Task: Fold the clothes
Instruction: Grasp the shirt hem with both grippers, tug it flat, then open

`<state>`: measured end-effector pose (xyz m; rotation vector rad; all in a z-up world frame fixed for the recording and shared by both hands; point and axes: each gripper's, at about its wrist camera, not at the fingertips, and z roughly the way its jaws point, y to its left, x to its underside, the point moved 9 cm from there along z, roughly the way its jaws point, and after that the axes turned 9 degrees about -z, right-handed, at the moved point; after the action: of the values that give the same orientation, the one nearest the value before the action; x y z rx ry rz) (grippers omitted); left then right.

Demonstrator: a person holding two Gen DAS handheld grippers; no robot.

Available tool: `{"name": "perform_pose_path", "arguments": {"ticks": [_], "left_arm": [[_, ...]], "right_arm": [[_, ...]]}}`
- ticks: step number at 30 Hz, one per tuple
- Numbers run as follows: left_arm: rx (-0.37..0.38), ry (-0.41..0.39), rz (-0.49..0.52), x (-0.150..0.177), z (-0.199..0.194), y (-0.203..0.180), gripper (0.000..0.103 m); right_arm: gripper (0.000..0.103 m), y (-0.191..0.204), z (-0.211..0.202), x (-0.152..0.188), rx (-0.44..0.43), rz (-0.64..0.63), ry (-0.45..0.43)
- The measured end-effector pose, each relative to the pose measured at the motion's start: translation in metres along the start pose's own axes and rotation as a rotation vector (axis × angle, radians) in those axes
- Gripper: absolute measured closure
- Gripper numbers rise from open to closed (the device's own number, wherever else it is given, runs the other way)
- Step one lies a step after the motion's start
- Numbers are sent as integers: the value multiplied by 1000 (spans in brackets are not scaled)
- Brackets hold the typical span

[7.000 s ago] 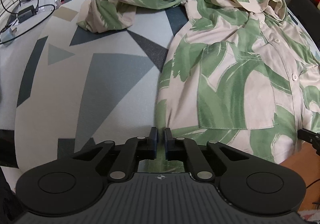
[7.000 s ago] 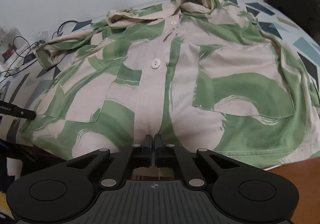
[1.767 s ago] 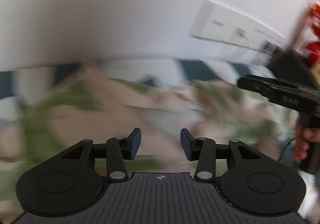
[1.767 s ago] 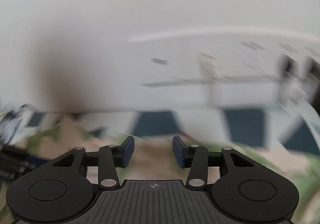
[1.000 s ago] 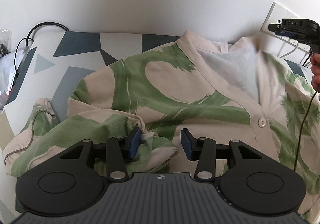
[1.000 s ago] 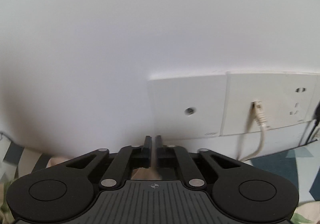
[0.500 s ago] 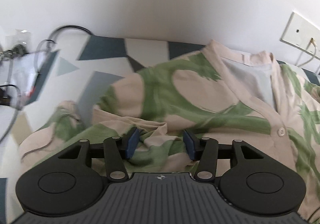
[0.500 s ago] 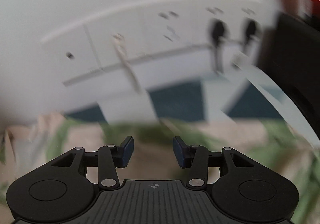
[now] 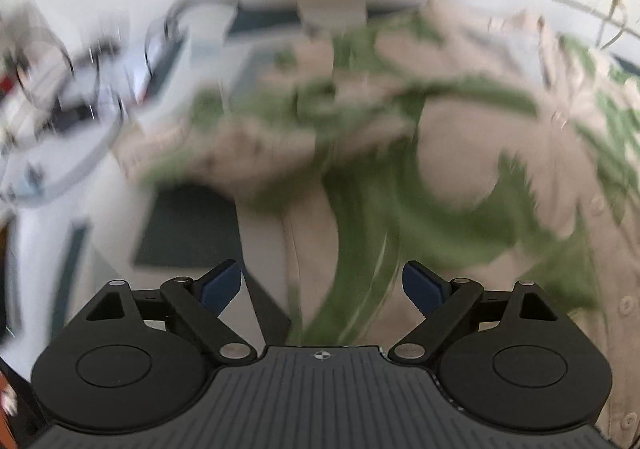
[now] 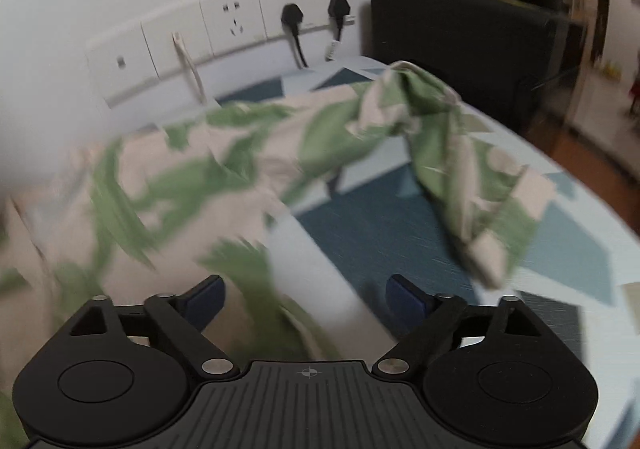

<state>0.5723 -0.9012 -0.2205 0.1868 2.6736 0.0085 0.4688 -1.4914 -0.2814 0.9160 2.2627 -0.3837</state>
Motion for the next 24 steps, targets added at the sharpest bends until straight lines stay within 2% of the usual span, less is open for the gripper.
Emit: {"name": "perform_pose_path", "arguments": {"ticks": [1,3,4,5,6,7,8,9,13,16,24], "left_arm": [[5,0,-12,2,6,4,11],[43,-1,-26,5,9,8,31],[75,-1,-29,5,7,8,51],[108,-1,-31,4,5,8,67],[108,13,-42,6,3,11,76],[109,27,-52,8,1,14,92],[117,40,-63,13,0,16,94],[126,53,-74,18,-1,19,95],[146,82,-62,44,-13,26,98],[171,83,-25,68,-26,30,98],[278,154,23,120,-54,36,98]], "right_arm": [[14,1,3,4,15,-23,17],[12,5,5,7,-7,-55,27],[13,7,6,8,-21,-71,31],[18,9,7,9,-35,-86,34],[34,11,8,11,-48,-101,38],[48,15,6,9,-72,-127,30],[82,19,3,8,-113,-153,21],[98,22,-1,8,-146,-163,29],[98,19,-20,25,-188,-98,70],[98,16,-39,42,-188,-91,89],[98,2,-79,79,-121,-97,102]]}}
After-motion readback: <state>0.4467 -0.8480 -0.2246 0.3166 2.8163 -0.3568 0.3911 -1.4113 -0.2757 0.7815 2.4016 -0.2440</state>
